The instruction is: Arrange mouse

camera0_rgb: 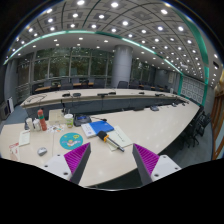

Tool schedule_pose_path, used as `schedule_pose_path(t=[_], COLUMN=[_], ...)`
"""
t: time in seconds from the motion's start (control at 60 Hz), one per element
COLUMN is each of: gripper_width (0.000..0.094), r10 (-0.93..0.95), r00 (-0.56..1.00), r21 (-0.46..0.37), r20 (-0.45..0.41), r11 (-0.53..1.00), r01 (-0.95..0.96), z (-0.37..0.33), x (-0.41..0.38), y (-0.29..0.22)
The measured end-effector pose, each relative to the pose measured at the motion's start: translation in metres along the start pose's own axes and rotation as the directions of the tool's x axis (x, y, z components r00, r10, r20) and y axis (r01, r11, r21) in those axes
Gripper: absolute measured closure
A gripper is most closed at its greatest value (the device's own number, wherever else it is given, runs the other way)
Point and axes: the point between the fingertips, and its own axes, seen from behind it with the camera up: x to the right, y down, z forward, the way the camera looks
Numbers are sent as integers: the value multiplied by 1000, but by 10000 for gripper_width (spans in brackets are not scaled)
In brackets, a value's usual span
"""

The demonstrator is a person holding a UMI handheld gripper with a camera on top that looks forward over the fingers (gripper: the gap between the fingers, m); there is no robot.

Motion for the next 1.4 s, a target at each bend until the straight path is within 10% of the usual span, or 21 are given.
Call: schedule_pose_path(t=[0.333,0.633,0.917,1.4], gripper_width=[83,78,80,89], r10=[0,-4,-13,-11], r00=[997,946,876,906], r21=[-115,-162,-139,-197], r20=[76,324,482,423], r11=[993,985,986,975], r01=[9,60,91,104], z=[65,108,163,286], x=[-63,-270,-487,-606], y=[133,237,252,235])
